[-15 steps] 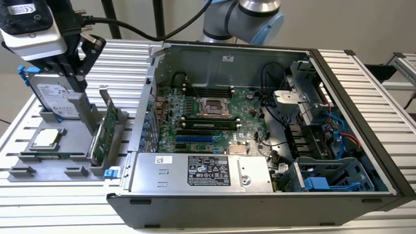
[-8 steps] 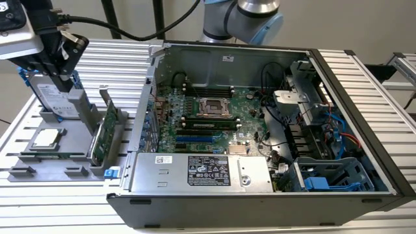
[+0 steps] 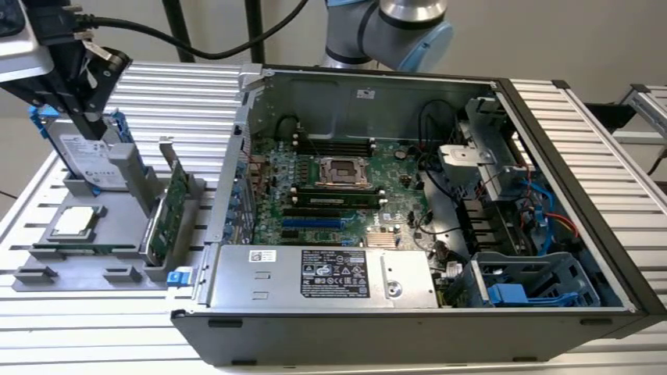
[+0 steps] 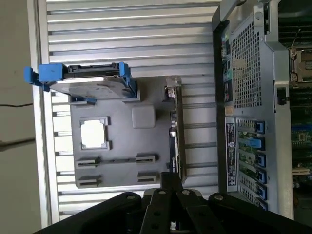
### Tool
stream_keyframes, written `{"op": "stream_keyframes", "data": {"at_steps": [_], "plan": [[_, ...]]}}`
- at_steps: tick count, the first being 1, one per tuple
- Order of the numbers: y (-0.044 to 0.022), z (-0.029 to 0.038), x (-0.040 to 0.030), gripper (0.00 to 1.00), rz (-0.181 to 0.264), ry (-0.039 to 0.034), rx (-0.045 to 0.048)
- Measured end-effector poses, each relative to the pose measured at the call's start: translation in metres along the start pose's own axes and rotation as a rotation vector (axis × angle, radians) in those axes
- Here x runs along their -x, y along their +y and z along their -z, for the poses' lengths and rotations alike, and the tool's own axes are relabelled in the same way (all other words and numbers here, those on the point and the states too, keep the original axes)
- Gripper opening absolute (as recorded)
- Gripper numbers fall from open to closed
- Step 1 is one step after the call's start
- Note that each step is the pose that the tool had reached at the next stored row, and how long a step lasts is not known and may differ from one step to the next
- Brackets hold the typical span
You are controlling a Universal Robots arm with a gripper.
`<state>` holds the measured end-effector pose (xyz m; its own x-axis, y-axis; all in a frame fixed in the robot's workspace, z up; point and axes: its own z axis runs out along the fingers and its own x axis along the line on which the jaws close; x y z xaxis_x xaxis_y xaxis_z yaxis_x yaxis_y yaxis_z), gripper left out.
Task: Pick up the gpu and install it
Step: 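Reach for the gpu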
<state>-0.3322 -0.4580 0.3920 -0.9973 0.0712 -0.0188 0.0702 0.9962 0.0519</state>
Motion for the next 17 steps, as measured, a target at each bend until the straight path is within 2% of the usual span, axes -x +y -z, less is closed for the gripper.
{"op": "stream_keyframes", "data": {"at_steps": [4,6,15,17], "plan": [[0.0079,-0.0004,-0.0005,0.0,0.0,0.0001,0.0],[0.0093,-0.0005,0.001,0.0,0.003,0.0002,0.0001],[0.0107,-0.001,0.0202,0.0,0.024,0.0026,0.0004],[0.0109,-0.001,0.0221,0.0,0.026,0.0028,0.0005]]}}
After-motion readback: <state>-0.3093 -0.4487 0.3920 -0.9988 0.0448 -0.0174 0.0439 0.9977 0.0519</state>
